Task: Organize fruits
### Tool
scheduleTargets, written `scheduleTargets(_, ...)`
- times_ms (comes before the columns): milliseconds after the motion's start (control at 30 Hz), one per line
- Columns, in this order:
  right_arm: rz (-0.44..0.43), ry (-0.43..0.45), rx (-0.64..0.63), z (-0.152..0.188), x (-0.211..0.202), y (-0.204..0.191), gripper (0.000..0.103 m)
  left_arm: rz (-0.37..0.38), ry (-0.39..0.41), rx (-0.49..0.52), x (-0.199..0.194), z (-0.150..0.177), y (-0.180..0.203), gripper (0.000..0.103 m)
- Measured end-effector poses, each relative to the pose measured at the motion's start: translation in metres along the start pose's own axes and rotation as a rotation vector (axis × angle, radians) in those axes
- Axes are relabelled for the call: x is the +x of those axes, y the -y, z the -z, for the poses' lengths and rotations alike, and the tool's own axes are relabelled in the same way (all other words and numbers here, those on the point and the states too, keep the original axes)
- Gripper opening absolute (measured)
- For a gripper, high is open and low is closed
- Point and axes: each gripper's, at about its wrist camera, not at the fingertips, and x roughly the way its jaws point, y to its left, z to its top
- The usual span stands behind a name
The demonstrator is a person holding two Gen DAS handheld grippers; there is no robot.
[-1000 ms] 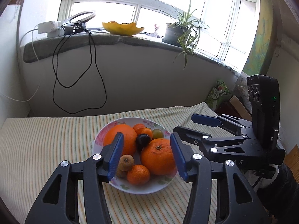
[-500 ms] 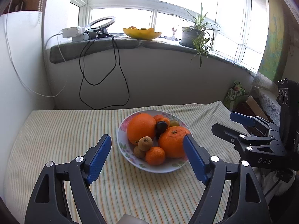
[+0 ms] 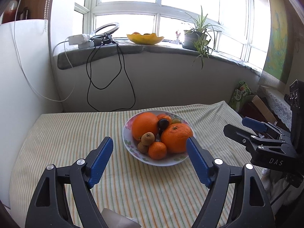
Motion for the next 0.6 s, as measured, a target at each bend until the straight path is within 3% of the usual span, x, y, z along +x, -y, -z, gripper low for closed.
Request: scheduleTargets(600, -0.007, -0.01, -0.005, 0.0053, -0.0044, -0.0066, 0.093, 0.021, -0.005, 0.0, -0.0059, 0.0041, 0.0061, 0.079)
